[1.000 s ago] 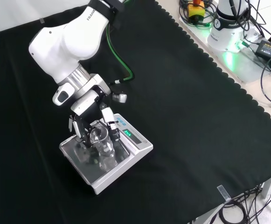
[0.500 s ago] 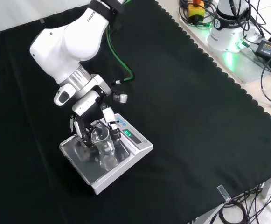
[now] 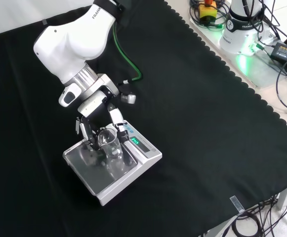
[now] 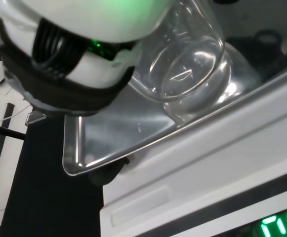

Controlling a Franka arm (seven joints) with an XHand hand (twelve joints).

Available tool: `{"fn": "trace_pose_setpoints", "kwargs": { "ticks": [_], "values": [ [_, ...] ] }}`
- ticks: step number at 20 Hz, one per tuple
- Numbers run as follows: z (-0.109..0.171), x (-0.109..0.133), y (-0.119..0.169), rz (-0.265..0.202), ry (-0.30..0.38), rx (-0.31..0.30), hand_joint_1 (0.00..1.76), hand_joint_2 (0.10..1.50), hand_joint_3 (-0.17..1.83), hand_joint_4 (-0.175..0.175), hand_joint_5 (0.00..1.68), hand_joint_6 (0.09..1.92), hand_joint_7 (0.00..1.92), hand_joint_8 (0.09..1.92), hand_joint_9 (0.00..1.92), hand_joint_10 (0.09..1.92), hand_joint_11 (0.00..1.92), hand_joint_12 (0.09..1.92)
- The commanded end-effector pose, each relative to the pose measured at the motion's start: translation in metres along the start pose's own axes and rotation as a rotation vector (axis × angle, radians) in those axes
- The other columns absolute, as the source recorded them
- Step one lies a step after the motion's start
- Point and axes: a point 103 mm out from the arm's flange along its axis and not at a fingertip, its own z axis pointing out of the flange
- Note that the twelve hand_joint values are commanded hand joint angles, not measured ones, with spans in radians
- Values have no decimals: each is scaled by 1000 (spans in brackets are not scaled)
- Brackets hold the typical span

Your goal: Put the beaker on the electronic balance.

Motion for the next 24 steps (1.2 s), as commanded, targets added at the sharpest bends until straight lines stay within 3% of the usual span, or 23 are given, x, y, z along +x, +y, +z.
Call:
{"fn": "trace_pose_setpoints", "kwargs": {
  "ticks": [1, 13, 17, 18, 19, 20, 22, 24],
  "values": [
    [0, -3, -1, -6, 4, -5, 1169, 494, 869, 175, 1409, 532, 1721, 179, 1524, 297, 754, 1263],
    [22, -22, 0, -32, 28, 10, 1169, 495, 869, 175, 1409, 532, 1721, 176, 1525, 293, 751, 1265],
    [14, -22, -2, -71, 55, 86, 1153, 531, 814, 175, 1383, 548, 1680, 167, 1478, 287, 709, 1281],
    [10, -20, -3, -78, 43, 117, 1051, 557, 703, 112, 1271, 625, 1587, 169, 1387, 310, 655, 1314],
    [7, -19, -5, -81, 28, 140, 938, 581, 587, 28, 997, 710, 1386, 164, 1186, 394, 567, 1350],
    [3, -17, -7, -85, 17, 151, 843, 608, 478, -30, 725, 720, 1155, 162, 908, 512, 450, 1388],
    [-5, -16, -11, -94, 4, 160, 716, 655, 305, -78, 401, 583, 673, 423, 444, 737, 230, 1460],
    [-12, -14, -14, -96, -11, 173, 652, 680, 211, -91, 283, 397, 331, 686, 171, 865, 83, 1514]
  ]
}}
